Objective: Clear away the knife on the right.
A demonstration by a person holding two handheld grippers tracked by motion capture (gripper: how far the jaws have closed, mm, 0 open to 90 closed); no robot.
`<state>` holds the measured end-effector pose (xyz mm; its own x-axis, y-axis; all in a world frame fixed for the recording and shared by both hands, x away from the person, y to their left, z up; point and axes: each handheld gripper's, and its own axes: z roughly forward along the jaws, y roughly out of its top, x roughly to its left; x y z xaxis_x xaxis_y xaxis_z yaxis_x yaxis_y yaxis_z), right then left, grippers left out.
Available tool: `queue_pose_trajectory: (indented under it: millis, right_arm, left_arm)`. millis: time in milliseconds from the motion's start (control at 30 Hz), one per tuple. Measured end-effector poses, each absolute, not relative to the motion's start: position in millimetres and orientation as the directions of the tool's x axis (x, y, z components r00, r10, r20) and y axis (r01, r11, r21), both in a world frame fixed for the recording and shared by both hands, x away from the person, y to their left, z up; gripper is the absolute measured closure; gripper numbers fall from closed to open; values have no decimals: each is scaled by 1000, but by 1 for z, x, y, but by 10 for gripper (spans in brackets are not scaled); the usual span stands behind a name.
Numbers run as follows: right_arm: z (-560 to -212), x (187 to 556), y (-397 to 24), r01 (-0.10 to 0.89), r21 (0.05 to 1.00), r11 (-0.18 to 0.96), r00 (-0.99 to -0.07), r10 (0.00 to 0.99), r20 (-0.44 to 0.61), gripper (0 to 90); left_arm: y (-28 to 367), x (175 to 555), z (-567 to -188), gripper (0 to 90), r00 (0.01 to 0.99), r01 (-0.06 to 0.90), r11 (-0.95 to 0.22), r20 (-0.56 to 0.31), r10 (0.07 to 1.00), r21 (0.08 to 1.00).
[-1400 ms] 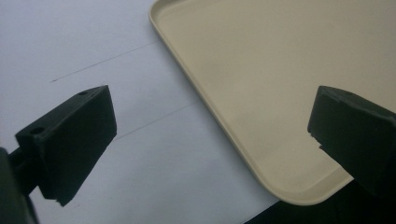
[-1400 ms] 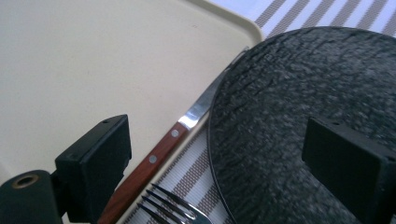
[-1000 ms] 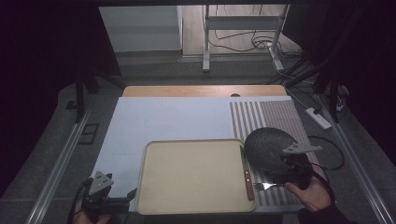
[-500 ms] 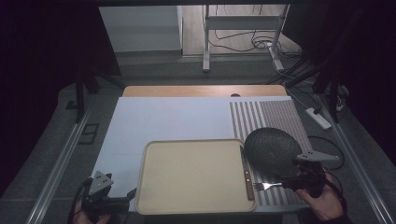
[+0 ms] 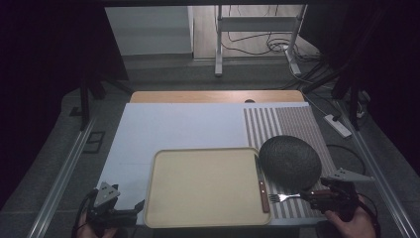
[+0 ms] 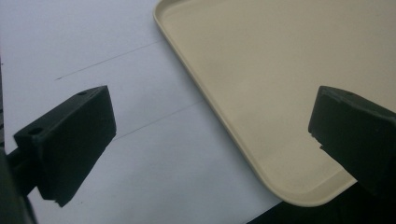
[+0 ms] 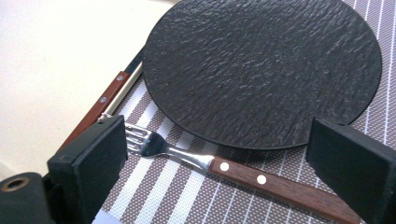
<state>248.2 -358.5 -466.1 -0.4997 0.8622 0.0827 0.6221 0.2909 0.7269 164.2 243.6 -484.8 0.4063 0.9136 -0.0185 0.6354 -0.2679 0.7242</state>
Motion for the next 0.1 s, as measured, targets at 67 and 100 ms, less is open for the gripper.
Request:
queue_pose_trajectory:
  millis: [67, 100]
  right_arm:
    - [-466, 248, -360, 625, 728, 281, -494, 865, 90, 53]
    - [-467, 249, -360, 626, 727, 281, -495, 864, 92, 54]
  left_arm:
    - [243, 164, -485, 7, 406, 636, -267, -19, 914, 724]
    - [243, 165, -485, 8, 406, 636, -268, -19, 914, 724]
